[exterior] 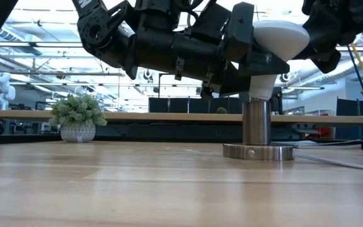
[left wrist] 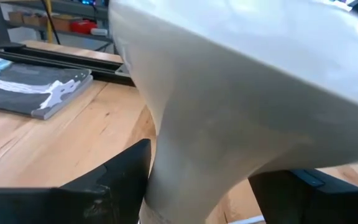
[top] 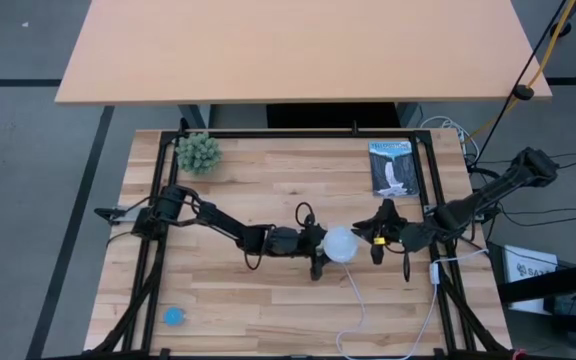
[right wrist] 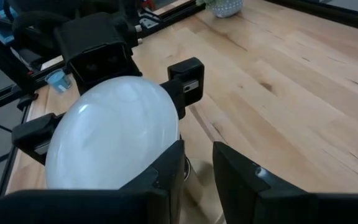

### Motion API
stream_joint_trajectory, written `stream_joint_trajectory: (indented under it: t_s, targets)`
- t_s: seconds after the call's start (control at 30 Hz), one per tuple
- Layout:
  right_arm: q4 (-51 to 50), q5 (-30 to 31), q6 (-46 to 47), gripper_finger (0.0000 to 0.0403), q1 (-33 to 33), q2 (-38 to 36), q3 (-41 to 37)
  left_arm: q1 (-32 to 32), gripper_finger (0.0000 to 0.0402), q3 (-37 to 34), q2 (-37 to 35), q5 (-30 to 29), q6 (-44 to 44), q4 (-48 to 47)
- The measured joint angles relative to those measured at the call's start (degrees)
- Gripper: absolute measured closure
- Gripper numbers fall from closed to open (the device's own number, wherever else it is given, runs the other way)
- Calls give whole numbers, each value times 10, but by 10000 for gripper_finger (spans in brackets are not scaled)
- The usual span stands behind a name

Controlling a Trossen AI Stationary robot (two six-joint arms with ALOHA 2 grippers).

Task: Screw lightbulb
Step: Insert the lightbulb into the lamp

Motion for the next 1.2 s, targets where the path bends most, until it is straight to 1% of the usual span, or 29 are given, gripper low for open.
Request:
stream_joint_trajectory:
  t_s: [0.2, 0.33, 0.47, 0.6, 0.67, 0.8, 0.87, 0.97, 1.0, 1.07, 1.13, 1.2]
  targets:
    - [0, 3, 13, 326, 7, 11, 0, 2, 182, 0, 0, 4, 0, -3]
    - [1, 0, 15, 326, 7, 18, 0, 2, 192, -8, 0, 3, -6, 3]
    - [0, -4, 15, 326, 8, 20, 0, 2, 193, -38, 0, -2, -28, 67]
    - [4, -19, 10, 326, 9, 19, 0, 4, 193, -67, 0, -18, -31, 131]
    - [3, -18, 4, 326, 19, 19, 0, 5, 193, -71, -1, -19, -31, 137]
    - [-5, -10, 4, 326, 59, 15, 0, 3, 193, -79, -1, -13, -30, 131]
    - [-25, -7, 18, 326, 78, 16, 0, 2, 193, -84, -1, -10, -31, 131]
    - [-46, 24, 53, 326, 95, 35, 0, -1, 193, -88, -1, -10, -33, 130]
    - [-40, 36, 58, 326, 99, 47, 0, -2, 193, -88, -1, -10, -31, 132]
    - [6, 64, 46, 326, 107, 80, 0, -5, 193, -88, -1, -8, -30, 135]
    - [70, 96, 11, 326, 115, 121, 0, -8, 193, -88, -1, -7, -30, 135]
    - [132, 113, -25, 326, 119, 168, 0, -10, 193, -88, -1, -14, -28, 138]
